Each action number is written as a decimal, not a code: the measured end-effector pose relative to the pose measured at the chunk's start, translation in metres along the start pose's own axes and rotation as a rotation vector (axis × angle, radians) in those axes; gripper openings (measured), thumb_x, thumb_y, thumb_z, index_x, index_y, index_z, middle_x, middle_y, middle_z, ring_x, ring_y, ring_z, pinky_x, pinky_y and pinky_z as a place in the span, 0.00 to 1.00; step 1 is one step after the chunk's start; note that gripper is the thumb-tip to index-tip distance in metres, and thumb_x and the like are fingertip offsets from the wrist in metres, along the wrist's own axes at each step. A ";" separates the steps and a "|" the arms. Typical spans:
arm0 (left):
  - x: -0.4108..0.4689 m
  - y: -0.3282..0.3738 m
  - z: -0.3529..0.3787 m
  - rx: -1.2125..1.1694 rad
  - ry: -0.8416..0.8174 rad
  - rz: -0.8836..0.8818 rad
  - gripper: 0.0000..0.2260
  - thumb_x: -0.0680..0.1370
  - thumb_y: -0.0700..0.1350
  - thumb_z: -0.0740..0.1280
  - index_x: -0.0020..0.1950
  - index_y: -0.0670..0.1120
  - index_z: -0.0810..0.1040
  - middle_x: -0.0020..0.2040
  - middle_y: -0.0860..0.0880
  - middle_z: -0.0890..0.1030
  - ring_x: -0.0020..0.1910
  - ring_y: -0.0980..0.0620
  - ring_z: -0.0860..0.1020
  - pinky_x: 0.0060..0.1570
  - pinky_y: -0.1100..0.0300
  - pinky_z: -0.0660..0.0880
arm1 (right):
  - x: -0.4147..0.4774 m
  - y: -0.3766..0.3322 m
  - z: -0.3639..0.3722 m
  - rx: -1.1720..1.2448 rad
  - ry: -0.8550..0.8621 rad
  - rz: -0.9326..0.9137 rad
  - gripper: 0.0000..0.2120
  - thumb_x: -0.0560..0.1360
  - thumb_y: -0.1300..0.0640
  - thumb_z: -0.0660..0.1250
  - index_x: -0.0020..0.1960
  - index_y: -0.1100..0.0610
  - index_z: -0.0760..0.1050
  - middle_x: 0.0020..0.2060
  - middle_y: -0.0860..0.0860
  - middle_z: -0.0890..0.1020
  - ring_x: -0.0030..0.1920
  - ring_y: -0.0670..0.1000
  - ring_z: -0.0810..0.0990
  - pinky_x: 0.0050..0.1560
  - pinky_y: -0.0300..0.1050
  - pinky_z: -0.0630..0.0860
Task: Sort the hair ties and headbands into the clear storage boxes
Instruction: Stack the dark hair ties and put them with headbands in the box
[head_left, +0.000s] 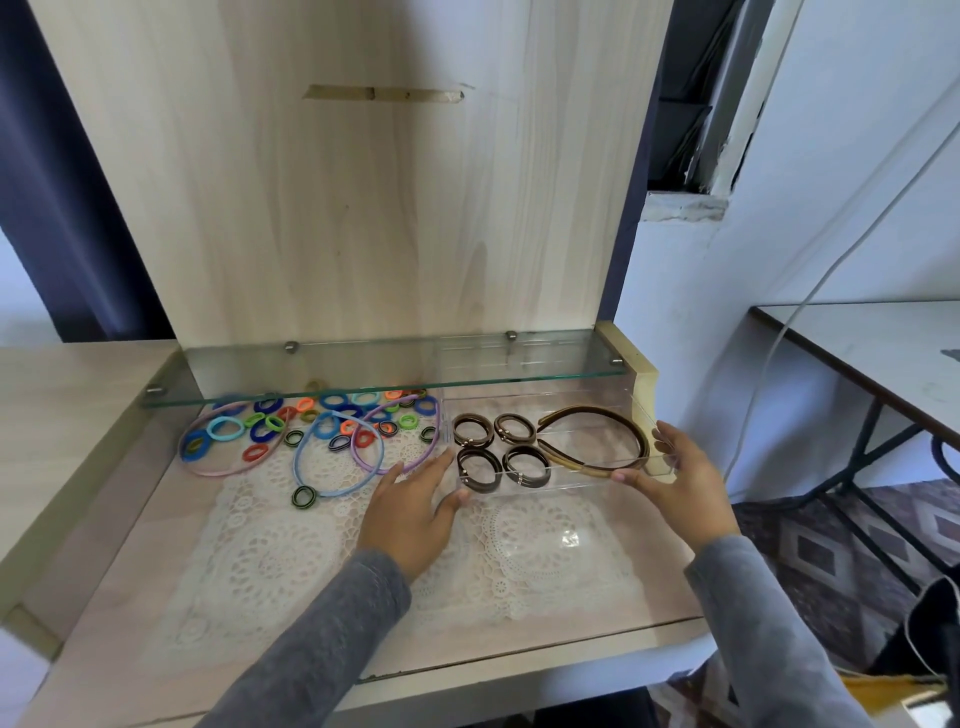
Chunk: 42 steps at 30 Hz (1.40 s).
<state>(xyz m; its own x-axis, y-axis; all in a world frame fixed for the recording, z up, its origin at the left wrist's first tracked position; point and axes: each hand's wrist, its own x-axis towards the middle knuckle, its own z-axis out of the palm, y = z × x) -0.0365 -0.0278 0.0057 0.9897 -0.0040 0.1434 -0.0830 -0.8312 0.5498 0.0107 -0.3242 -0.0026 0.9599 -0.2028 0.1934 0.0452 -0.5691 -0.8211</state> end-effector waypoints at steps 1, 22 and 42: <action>0.001 -0.002 0.001 -0.008 -0.003 -0.009 0.24 0.81 0.56 0.57 0.77 0.55 0.58 0.74 0.55 0.65 0.75 0.50 0.57 0.71 0.60 0.51 | 0.000 -0.001 0.000 0.004 -0.002 0.000 0.45 0.61 0.49 0.79 0.72 0.54 0.64 0.66 0.52 0.74 0.64 0.53 0.71 0.62 0.44 0.67; 0.023 -0.016 0.009 -0.025 0.010 -0.014 0.25 0.80 0.56 0.60 0.76 0.54 0.61 0.70 0.50 0.72 0.69 0.45 0.68 0.67 0.53 0.65 | 0.015 -0.008 0.009 -0.002 0.002 0.003 0.45 0.61 0.49 0.80 0.72 0.56 0.64 0.65 0.54 0.74 0.64 0.54 0.72 0.63 0.46 0.67; 0.049 -0.028 0.027 -0.125 0.132 0.023 0.23 0.79 0.53 0.63 0.74 0.52 0.67 0.69 0.50 0.74 0.67 0.51 0.72 0.62 0.61 0.68 | 0.046 0.001 0.025 0.029 0.015 -0.055 0.43 0.62 0.53 0.80 0.72 0.57 0.64 0.66 0.53 0.73 0.66 0.53 0.70 0.58 0.39 0.66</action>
<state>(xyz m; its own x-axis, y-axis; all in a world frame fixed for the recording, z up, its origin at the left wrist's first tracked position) 0.0179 -0.0202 -0.0246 0.9642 0.0579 0.2588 -0.1270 -0.7559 0.6423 0.0623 -0.3137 -0.0077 0.9515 -0.1840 0.2466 0.1060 -0.5565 -0.8241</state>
